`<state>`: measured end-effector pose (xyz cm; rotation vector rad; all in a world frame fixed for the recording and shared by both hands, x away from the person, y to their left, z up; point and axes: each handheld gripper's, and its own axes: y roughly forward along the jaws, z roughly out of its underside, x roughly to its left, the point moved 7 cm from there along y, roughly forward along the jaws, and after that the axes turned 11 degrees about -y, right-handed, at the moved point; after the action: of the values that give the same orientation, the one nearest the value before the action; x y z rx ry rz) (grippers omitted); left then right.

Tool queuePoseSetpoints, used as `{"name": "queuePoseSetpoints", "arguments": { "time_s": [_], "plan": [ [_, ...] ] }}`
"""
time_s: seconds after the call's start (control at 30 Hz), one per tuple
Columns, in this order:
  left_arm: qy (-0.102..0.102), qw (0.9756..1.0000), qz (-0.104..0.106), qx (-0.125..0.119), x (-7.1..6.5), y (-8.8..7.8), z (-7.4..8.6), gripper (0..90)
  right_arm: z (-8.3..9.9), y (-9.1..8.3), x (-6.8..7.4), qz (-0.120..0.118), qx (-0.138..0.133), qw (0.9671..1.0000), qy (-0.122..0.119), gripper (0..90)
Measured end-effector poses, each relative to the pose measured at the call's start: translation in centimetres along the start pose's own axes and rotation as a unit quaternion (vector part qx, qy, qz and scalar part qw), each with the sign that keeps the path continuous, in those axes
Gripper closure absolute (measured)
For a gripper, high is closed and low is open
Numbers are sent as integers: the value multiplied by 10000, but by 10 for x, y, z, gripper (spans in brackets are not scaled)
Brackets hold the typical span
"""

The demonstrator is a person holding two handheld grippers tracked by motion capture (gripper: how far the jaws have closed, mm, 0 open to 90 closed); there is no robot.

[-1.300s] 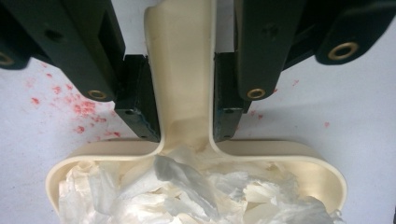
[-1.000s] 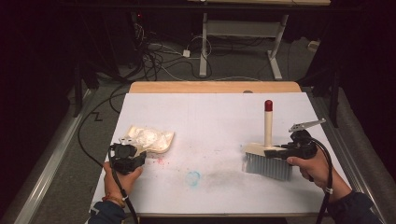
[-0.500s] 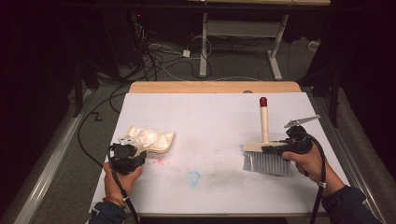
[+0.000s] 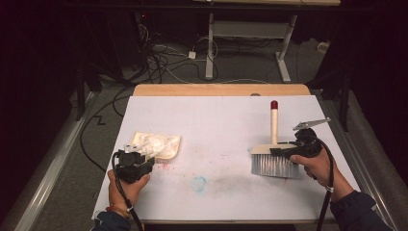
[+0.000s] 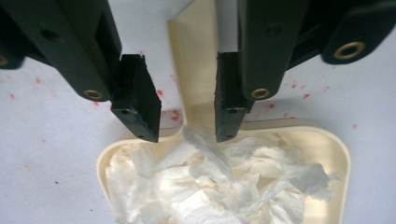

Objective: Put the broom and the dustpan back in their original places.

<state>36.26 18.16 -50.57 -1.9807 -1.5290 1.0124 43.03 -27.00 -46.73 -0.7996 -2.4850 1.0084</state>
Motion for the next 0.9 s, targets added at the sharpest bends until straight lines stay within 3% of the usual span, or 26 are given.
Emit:
{"name": "queuePoseSetpoints", "arguments": {
  "time_s": [0.17,0.23,0.33,0.43,0.53,0.6,0.77,0.83,0.9],
  "plan": [
    [419,9988,-5,-263,-6,-8,-3,507,-2,-4,-9,255,-143,9996,-27,483],
    [663,9971,58,-371,-10,-11,-3,443,-3,-6,-16,568,-210,9981,-67,470],
    [880,9947,37,-522,-14,-14,-3,363,-5,-14,-21,803,-388,9960,-114,440],
    [1015,9926,107,-651,-18,-16,-4,322,-9,-22,-17,985,-562,9928,-384,435],
    [1174,9901,86,-766,-21,-18,-3,273,-9,-28,-10,1124,-774,9880,-719,415],
    [1208,9894,216,-775,-22,-19,-1,243,-7,-32,-5,1300,-917,9830,-917,391],
    [1461,9842,232,-969,-21,-21,4,195,6,-43,9,1460,-1289,9737,-1179,331],
    [1611,9816,248,-994,-22,-21,7,195,14,-46,14,1677,-1402,9671,-1301,323],
    [1816,9774,191,-1068,-22,-22,12,192,22,-50,17,1975,-1427,9605,-1343,293]
  ]
}}
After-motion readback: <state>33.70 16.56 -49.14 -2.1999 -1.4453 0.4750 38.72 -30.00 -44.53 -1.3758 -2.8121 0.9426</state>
